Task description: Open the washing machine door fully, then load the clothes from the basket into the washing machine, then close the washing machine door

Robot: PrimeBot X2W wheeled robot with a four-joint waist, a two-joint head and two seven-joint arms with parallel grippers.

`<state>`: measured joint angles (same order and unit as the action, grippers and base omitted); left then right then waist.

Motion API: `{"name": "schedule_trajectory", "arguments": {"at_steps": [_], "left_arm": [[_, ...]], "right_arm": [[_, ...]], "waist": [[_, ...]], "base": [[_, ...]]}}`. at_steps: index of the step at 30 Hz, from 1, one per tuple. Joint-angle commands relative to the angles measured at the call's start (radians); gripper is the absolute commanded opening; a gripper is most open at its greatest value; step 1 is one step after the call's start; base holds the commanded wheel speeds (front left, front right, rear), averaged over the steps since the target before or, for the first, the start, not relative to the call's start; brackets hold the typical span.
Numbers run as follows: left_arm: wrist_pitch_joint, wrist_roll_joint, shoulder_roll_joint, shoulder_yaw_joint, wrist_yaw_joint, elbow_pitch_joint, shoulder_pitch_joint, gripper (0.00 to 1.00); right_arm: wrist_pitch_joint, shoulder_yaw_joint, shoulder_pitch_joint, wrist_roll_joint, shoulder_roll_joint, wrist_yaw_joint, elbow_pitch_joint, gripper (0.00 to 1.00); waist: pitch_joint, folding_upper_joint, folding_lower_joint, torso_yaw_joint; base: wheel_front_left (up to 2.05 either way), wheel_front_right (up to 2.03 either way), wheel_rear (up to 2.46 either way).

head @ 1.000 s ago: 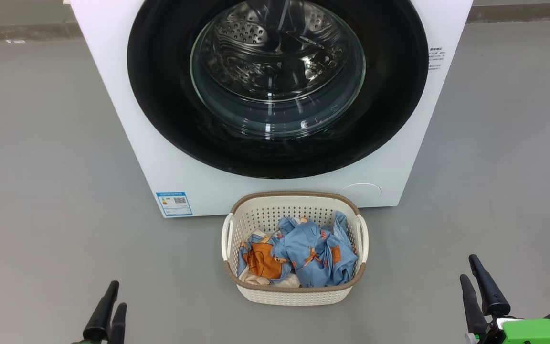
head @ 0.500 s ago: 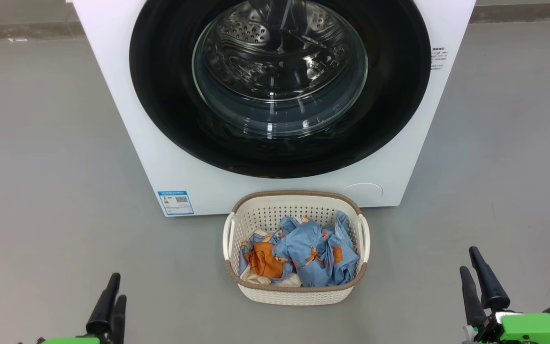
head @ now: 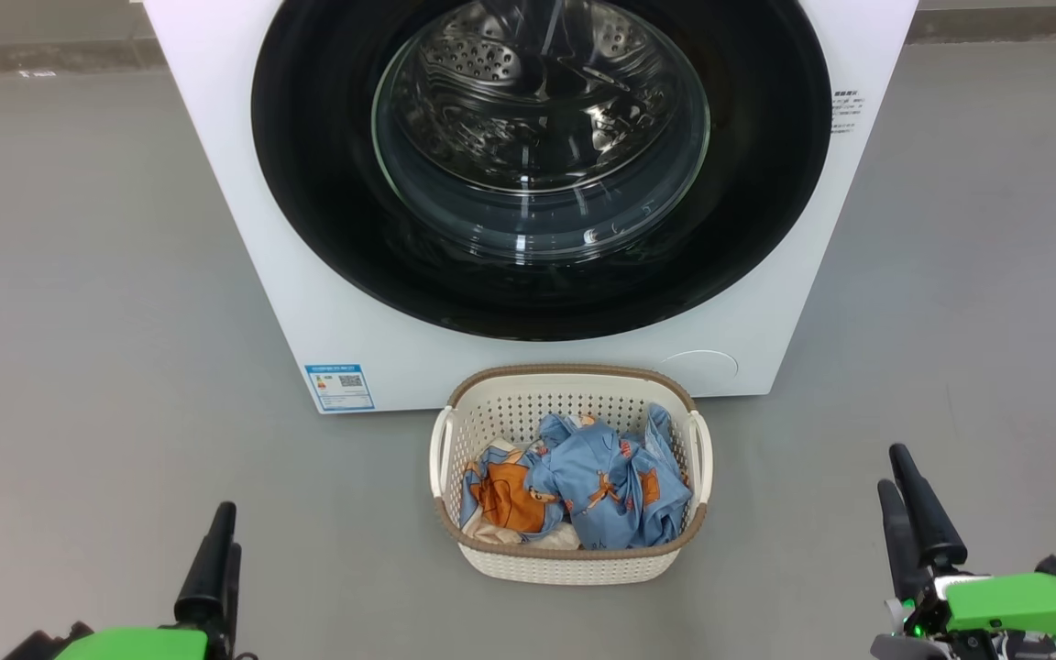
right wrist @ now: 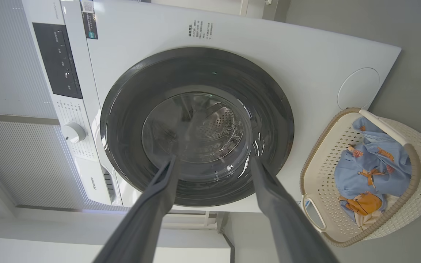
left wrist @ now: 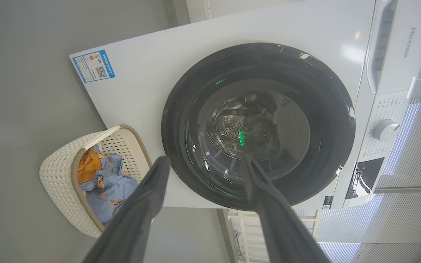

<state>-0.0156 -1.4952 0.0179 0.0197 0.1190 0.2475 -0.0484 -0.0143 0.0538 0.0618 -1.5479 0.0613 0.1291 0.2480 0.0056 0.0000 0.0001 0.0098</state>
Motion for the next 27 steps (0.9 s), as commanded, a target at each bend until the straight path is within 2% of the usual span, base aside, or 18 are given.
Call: {"name": "schedule_trajectory", "arguments": {"at_steps": [1, 12, 27], "left_arm": [[0.015, 0.030, 0.017, 0.006, 0.006, -0.037, -0.053, 1.00], [0.045, 0.166, 0.019, 0.004, 0.007, -0.057, -0.067, 1.00], [0.089, 0.376, 0.021, -0.014, 0.008, -0.083, -0.076, 1.00]], "right_arm": [[0.013, -0.017, 0.052, 0.023, 0.017, 0.000, -0.033, 1.00], [0.045, -0.023, 0.073, 0.147, 0.025, 0.001, -0.051, 1.00], [0.089, -0.071, 0.091, 0.406, 0.048, 0.001, -0.064, 1.00]], "waist": [[0.000, 0.0000, -0.0001, 0.000], [0.004, 0.0000, -0.0001, 0.002], [0.007, 0.0000, -0.0001, 0.007]], "base": [[0.00, 0.00, 0.00], [0.00, 0.00, 0.00], [0.00, 0.00, 0.00]]}}
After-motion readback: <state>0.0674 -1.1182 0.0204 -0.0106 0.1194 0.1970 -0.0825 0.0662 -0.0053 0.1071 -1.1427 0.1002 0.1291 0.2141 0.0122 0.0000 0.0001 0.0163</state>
